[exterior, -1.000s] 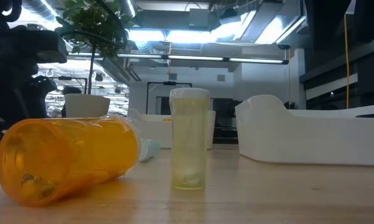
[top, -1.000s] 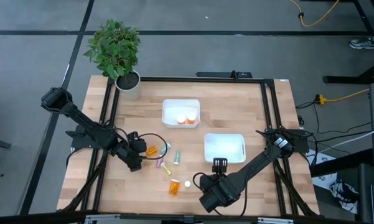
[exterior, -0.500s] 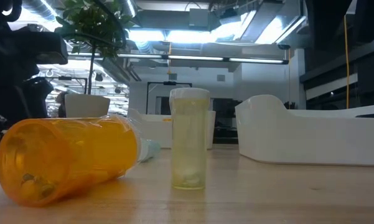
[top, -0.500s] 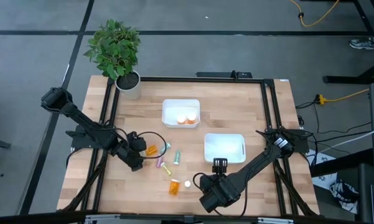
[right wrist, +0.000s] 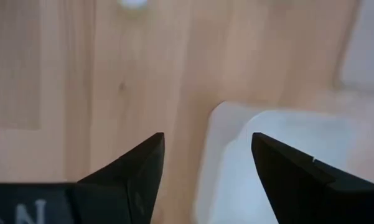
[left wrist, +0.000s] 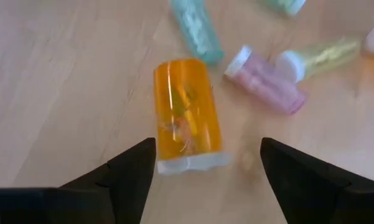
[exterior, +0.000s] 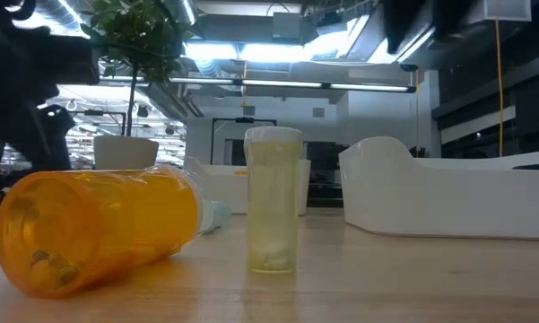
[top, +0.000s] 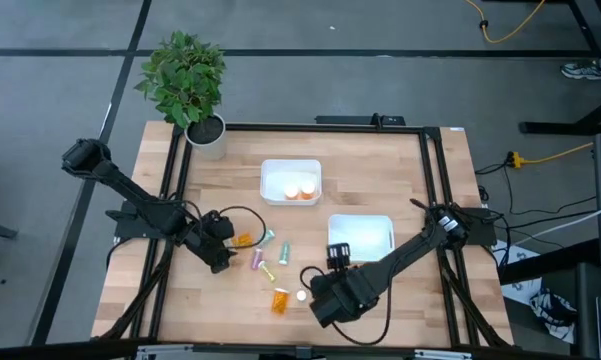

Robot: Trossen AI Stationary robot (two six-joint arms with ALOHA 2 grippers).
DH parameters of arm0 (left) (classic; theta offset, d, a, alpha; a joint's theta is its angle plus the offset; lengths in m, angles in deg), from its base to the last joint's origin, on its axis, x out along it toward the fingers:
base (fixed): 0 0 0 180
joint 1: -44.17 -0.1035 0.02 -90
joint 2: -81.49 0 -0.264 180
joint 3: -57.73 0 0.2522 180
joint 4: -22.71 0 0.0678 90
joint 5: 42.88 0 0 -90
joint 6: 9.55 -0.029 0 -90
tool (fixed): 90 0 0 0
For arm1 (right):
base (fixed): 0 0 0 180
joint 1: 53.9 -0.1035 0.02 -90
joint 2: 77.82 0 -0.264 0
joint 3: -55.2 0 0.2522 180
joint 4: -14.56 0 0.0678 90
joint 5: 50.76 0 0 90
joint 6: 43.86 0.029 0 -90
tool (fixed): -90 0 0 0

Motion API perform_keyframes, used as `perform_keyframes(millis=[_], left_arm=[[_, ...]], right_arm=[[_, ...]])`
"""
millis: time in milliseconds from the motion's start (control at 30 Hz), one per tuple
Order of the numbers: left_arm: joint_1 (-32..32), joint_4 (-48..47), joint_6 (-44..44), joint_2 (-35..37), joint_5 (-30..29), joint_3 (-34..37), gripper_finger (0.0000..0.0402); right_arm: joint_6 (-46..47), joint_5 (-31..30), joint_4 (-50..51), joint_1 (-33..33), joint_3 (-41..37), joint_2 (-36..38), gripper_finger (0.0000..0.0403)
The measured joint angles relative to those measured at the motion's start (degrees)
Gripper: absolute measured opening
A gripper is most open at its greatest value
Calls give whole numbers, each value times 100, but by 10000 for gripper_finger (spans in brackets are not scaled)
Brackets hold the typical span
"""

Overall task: Pick and place medicine bottles into bin by pill shape (circle, oval)
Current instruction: Put the large orange pill bottle into the top white bin

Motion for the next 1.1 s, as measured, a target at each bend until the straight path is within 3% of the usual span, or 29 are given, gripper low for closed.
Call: perform_keyframes(millis=[133, 333, 600, 800, 933, 1100], left_arm=[[-168, -348, -34, 489, 7, -4, 279], [-510, -1386, -31, 1209, -65, -4, 278], [-1151, -1559, -276, 1955, -292, -4, 278], [-1615, -1552, -856, 2203, -269, -4, 278], [-1902, -1524, -931, 2280, -98, -4, 278], [-2208, -1495, -953, 2382, -716, -4, 278]], right_arm=[[-843, -282, -389, 218, 209, 0, 243], [-2279, -192, -1502, 602, 172, 0, 243], [-3705, 126, -3155, 1162, 109, -39, 243], [-3639, 1277, -4620, 1644, 110, -251, 243], [-3594, 1939, -5020, 1907, 108, -601, 243], [-3573, 2129, -5355, 2124, 108, -1108, 243]])
